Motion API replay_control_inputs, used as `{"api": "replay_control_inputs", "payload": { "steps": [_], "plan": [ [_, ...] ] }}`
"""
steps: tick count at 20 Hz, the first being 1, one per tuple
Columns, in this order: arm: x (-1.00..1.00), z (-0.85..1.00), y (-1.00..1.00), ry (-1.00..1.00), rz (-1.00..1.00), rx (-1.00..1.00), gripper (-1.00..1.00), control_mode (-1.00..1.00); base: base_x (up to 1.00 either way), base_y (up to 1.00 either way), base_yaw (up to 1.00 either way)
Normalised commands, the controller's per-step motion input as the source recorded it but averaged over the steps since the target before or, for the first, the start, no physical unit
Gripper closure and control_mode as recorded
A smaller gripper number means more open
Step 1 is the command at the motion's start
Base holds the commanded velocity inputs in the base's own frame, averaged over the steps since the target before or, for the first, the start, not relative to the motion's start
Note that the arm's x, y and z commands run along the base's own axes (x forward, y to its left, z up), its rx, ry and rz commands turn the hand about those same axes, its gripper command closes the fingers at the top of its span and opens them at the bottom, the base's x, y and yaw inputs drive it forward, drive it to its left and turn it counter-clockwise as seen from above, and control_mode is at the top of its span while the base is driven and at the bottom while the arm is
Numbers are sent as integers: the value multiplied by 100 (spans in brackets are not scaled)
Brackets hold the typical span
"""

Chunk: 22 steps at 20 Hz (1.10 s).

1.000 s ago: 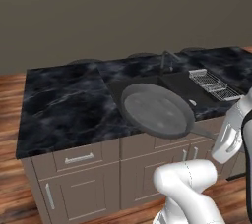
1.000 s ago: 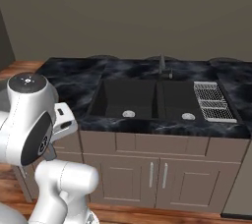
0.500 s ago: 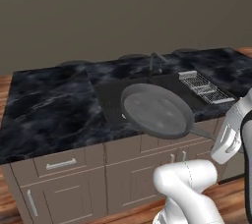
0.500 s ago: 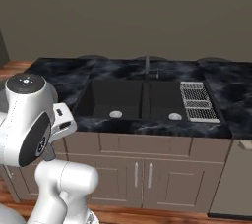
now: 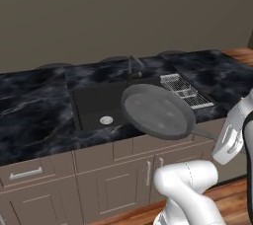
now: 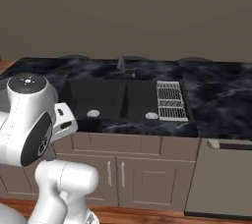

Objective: Move the pot and pan from the stove into the sink.

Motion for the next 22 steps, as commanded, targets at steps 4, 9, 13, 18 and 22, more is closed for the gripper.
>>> {"api": "replay_control_inputs", "payload": {
  "steps": [4, 9, 13, 18, 22],
  "plan": [
    [0, 0, 0, 0, 0, 0, 100, 100, 18, -51, 0],
    [0, 0, 0, 0, 0, 0, 100, 100, 1, -16, -1],
    [0, 0, 0, 0, 0, 0, 100, 100, 25, 0, 0],
    [0, 0, 0, 0, 0, 0, 100, 100, 48, 0, 0],
    [0, 0, 0, 0, 0, 0, 100, 100, 42, -10, 0]
  ]
}}
